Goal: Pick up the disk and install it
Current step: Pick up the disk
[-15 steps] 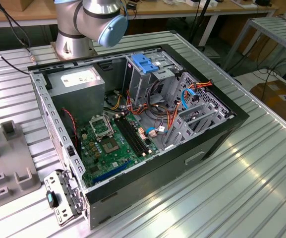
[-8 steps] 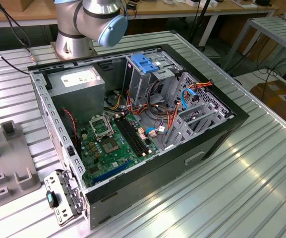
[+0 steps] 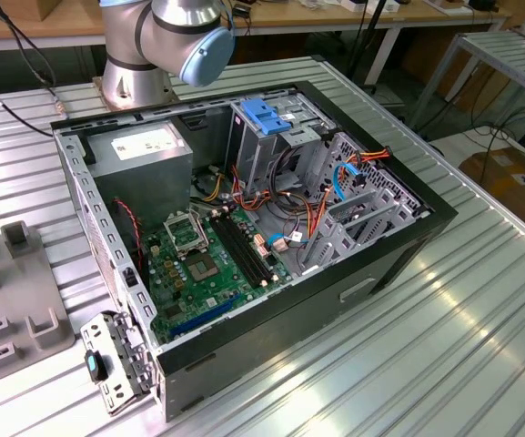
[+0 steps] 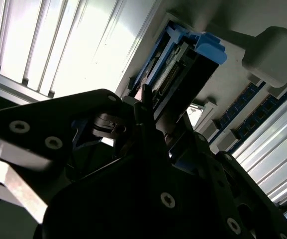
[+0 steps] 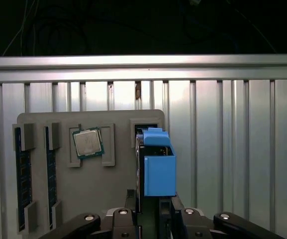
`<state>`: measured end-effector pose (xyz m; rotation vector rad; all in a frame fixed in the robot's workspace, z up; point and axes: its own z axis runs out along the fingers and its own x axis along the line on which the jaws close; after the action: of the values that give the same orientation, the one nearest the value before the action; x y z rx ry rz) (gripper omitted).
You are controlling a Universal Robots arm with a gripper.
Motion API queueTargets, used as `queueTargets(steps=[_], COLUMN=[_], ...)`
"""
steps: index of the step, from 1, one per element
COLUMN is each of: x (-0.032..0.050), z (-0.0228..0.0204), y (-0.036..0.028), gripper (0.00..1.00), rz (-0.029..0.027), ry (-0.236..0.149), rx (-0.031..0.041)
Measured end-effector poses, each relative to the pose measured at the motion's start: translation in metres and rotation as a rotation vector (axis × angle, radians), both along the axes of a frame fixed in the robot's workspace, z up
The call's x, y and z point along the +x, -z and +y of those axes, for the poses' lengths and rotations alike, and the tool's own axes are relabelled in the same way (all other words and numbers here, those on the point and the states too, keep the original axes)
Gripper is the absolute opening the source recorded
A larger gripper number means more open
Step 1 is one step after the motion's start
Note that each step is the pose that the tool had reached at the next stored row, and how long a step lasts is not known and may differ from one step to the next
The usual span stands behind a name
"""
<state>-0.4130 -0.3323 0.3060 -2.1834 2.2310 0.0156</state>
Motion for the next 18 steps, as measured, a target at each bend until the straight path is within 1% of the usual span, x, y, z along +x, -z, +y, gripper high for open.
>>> queueTargets(steps=[3, 8, 16, 18], x=[0.0, 0.0, 0.0, 0.0], z=[0.0, 0.0, 0.0, 0.0], y=[0.0, -0.0046, -0.0158, -0.0195], gripper=[0.35, 0.35, 0.35, 0.35], rz=[-0.0001, -0.0001, 0.0001, -0.0001], ry=[0.0, 0.0, 0.0, 0.0], rx=[0.0, 0.0, 0.0, 0.0])
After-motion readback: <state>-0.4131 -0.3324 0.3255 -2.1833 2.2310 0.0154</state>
